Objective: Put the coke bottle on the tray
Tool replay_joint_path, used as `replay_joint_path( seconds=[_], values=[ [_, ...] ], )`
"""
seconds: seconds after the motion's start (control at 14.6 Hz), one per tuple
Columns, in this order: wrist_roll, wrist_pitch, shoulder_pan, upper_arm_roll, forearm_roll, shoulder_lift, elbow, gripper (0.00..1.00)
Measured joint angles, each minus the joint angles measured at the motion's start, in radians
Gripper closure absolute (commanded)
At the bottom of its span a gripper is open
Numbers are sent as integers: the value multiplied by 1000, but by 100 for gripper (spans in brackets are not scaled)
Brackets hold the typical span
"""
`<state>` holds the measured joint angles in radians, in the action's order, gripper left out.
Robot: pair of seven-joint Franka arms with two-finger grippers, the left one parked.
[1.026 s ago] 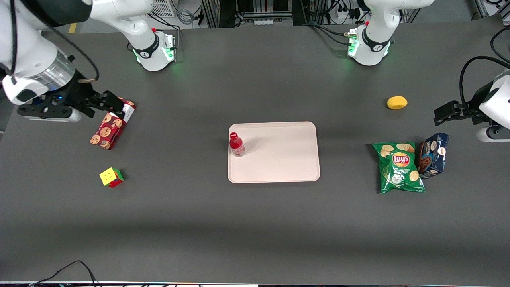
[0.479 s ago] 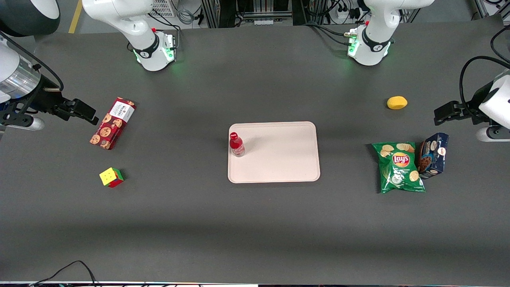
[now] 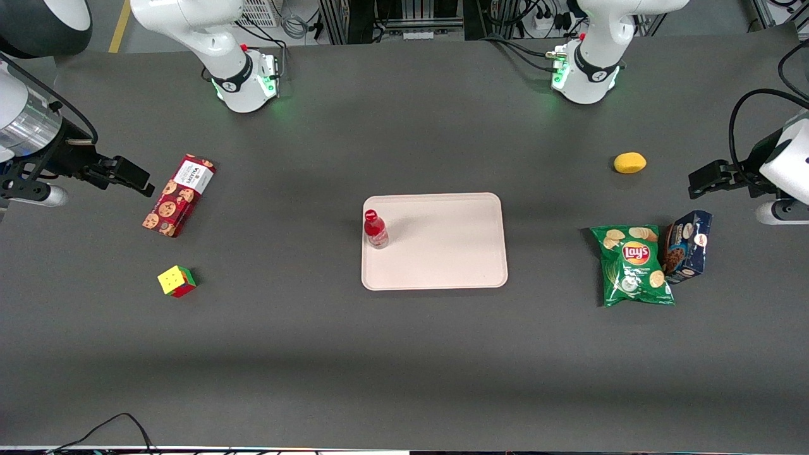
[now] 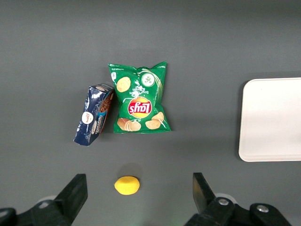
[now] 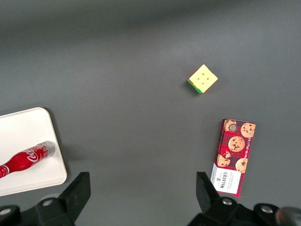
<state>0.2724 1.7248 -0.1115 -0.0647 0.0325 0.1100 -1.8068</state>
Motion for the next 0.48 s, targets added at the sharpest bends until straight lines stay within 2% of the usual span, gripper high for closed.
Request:
replay_joint_path(
  seconds=[0.48],
  values=[
    [0, -32, 15, -2, 0, 0, 4, 0]
  ],
)
